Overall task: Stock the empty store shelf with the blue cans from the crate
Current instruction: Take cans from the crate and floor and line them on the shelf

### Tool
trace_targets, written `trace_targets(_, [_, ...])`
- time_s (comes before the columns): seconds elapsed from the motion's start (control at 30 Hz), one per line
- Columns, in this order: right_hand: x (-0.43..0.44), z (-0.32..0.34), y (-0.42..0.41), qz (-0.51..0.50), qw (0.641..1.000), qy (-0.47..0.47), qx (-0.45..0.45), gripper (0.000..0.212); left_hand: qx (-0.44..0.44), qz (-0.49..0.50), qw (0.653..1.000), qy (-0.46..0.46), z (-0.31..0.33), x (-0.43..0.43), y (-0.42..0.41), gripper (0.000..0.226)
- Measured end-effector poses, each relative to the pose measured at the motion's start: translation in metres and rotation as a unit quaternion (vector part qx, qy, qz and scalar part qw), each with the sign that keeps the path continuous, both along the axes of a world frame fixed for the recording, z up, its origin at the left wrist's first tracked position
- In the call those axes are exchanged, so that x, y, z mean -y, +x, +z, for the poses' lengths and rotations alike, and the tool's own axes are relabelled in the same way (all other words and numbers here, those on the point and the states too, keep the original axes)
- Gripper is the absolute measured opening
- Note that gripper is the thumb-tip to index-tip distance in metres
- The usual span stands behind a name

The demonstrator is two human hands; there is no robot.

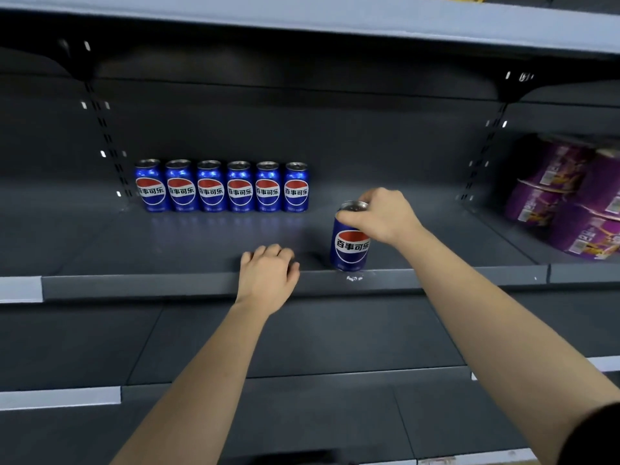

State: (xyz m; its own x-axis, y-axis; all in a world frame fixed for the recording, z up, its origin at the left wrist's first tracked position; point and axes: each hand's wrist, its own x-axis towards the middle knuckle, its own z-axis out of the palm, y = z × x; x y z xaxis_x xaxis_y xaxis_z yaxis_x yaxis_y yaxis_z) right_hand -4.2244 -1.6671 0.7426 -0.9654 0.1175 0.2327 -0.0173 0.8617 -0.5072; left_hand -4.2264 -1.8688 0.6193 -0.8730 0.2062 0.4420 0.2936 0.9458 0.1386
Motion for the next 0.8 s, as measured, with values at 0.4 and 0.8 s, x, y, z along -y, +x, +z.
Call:
trace_targets(0.4, [0.000, -0.025, -0.027, -0.034, 0.995, -0.089, -0.006, 0.059, -0.007, -0.008, 1.000, -0.002, 0.001, 0.003, -0.020, 0.035])
trace_targets(0.8, [-0.007, -0.067, -0.033, 0.018, 0.967, -0.249, 0.047, 0.073, -0.052, 0.010, 0.999, 0.003, -0.016, 0.001, -0.027, 0.039])
